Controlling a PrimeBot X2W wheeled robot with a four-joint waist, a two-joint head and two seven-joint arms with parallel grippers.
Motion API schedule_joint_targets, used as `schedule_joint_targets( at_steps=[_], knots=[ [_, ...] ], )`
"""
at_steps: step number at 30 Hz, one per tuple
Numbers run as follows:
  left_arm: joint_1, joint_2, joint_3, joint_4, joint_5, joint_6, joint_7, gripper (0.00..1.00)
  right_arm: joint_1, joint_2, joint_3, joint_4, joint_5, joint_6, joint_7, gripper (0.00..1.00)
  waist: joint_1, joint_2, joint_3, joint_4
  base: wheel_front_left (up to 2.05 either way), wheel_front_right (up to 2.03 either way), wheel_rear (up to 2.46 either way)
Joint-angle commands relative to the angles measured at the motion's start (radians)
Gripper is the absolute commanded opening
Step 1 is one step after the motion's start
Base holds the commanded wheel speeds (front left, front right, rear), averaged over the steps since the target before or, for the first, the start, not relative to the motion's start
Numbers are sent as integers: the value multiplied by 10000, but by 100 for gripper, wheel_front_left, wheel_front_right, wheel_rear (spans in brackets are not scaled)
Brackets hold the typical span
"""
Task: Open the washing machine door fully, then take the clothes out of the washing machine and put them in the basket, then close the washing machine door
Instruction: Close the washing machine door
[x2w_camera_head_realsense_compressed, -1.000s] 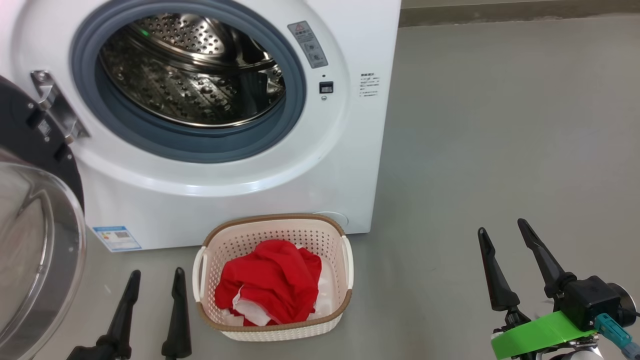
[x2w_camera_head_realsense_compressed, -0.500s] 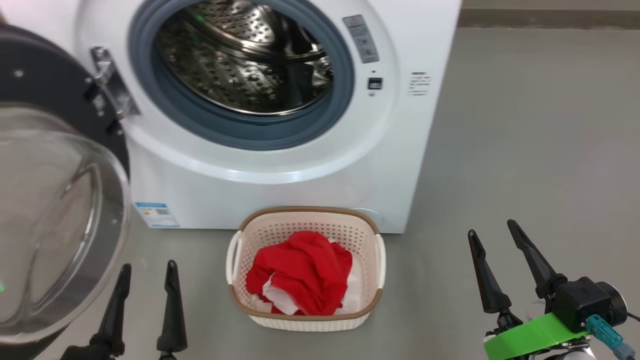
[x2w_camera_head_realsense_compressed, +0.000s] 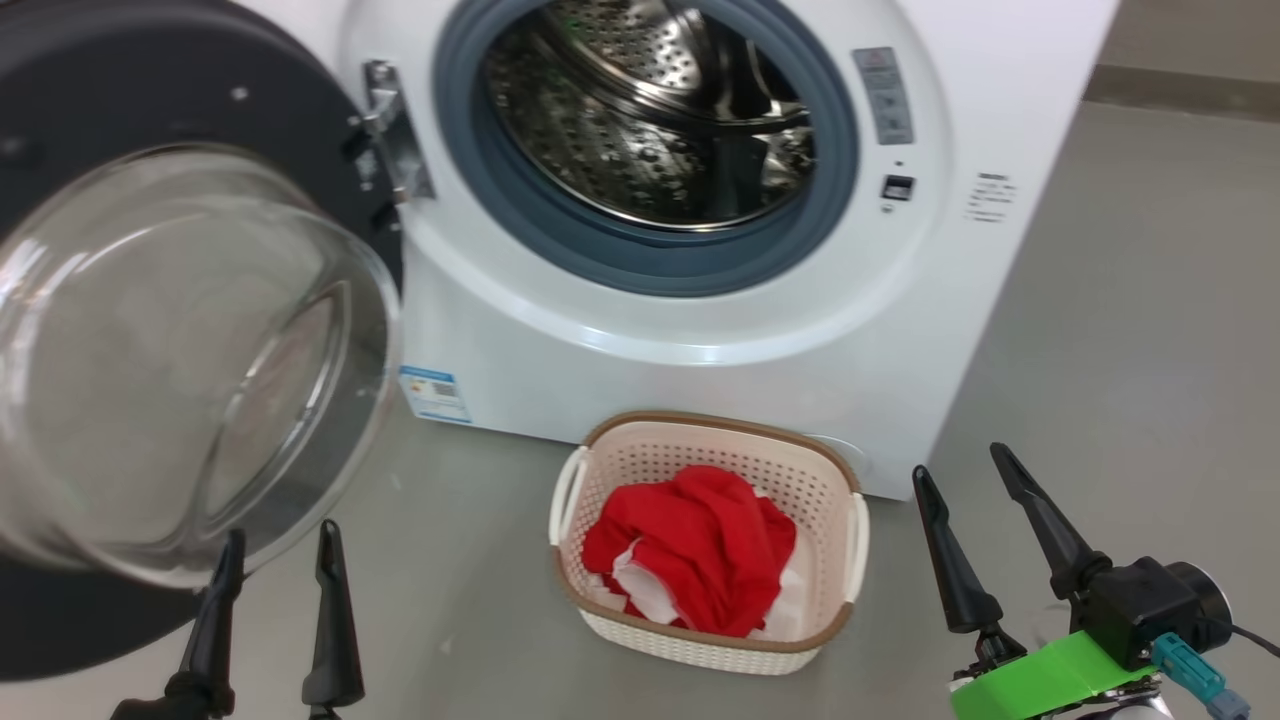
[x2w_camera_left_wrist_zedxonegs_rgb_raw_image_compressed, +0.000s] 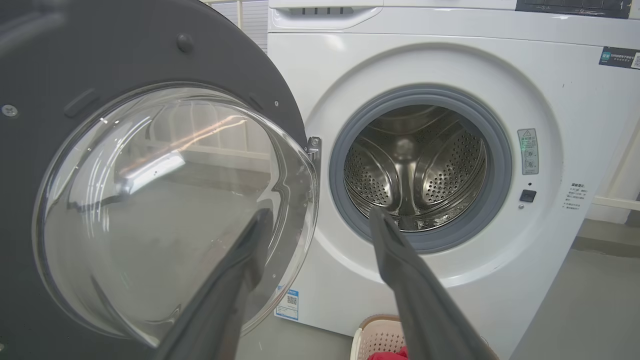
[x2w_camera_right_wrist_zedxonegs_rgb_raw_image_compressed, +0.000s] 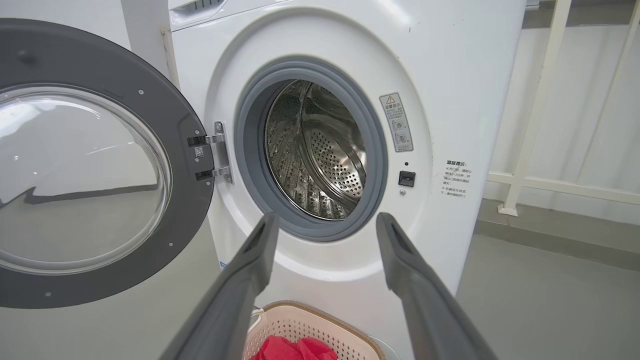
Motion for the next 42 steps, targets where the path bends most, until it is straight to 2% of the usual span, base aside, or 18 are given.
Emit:
schedule_joint_targets(
  at_steps=[1, 15, 30, 31, 32, 33, 37, 42],
  knots=[
    [-152, 178, 337, -352, 197, 107, 43, 100, -274, -73, 309, -286, -72, 48, -65, 100, 0, 0, -138, 551, 0, 0, 0],
    [51, 251, 335, -787, 299, 384, 183, 100, -216, -73, 496, -330, -119, 48, -65, 100, 0, 0, -166, 1817, 0, 0, 0],
    [141, 251, 459, -895, 334, 692, 57, 100, -226, -73, 604, -205, -83, 48, -65, 100, 0, 0, -153, 2010, 0, 0, 0],
    [140, 255, 450, -906, 335, 693, 51, 56, -229, -73, 606, -202, -83, 48, -65, 100, 0, 0, -137, 1996, 0, 0, 0],
    [135, 261, 434, -924, 331, 681, 40, 6, -231, -73, 607, -197, -87, 48, -65, 100, 0, 0, -125, 1982, 0, 0, 0],
    [132, 260, 425, -947, 319, 673, 26, 0, -234, -73, 606, -191, -88, 48, -65, 100, 0, 0, -116, 1968, 0, 0, 0],
    [-54, 343, 629, -1104, 371, 821, -51, 0, -225, -73, 567, -175, -97, 48, -65, 100, 0, 0, -107, 1938, 0, 0, 0],
    [-728, 686, 1455, -1467, 221, 1116, -114, 0, -198, -73, 532, -146, -111, 48, -65, 100, 0, 0, -127, 1866, 0, 0, 0]
  ],
)
